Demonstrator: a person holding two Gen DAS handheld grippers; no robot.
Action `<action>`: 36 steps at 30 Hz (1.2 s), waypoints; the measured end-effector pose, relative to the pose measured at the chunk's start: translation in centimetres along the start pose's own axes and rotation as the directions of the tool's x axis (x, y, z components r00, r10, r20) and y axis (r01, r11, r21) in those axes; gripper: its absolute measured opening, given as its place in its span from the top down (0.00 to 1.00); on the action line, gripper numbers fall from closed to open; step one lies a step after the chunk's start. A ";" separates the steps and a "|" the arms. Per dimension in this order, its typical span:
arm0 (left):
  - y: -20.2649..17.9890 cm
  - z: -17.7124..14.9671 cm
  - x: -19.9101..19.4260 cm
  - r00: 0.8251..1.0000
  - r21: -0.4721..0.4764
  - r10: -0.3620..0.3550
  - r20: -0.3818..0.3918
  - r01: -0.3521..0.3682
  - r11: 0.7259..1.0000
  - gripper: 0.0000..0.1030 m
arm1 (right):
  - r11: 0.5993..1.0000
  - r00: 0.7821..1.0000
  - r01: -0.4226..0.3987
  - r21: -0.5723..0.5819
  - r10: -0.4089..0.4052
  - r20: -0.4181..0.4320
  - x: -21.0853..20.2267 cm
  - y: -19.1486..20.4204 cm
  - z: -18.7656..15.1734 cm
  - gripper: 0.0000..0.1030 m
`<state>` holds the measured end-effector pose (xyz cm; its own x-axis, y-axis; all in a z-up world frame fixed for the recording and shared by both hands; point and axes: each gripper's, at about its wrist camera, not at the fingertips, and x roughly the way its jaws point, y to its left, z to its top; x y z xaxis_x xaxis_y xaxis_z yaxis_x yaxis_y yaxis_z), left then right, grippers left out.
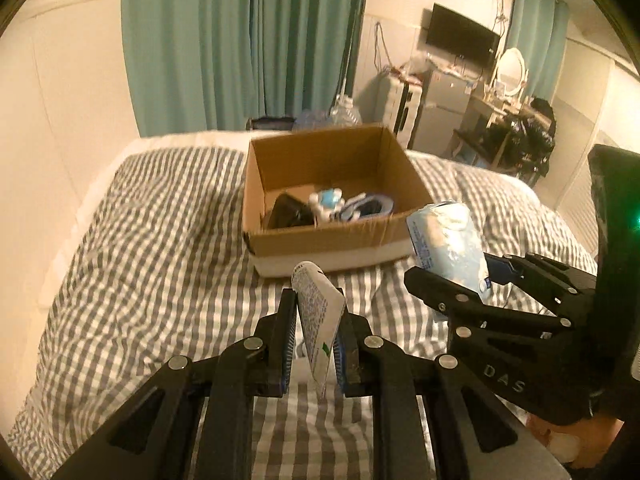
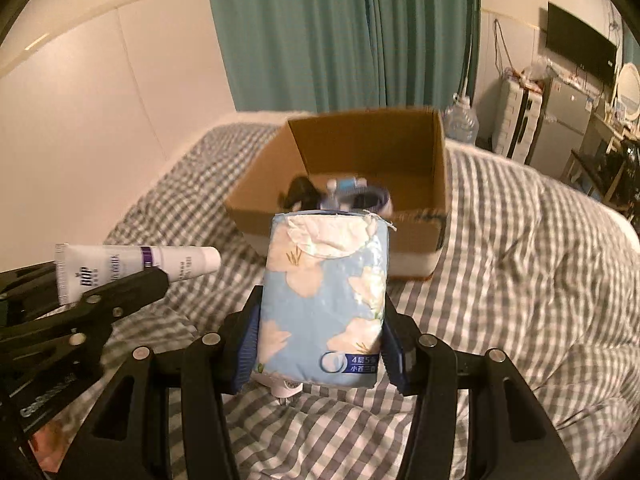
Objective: Organize objects
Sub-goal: 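Carry the white tube and blue tissue pack over the box with both grippers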
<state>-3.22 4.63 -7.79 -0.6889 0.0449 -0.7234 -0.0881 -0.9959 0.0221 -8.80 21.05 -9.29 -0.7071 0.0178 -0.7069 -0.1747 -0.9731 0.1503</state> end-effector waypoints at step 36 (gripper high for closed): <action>1.3 10.5 7.9 0.995 -0.037 0.028 0.101 -0.024 0.999 0.84 | 0.999 0.992 0.035 -0.036 -0.031 0.121 3.5 -3.4 11.5 0.50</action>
<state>-16.32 4.55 -6.22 -0.7600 0.0251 -0.6494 -0.0451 -0.9989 0.0142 -18.60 27.05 -4.32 -0.7790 0.0755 -0.6224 -0.1751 -0.9794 0.1003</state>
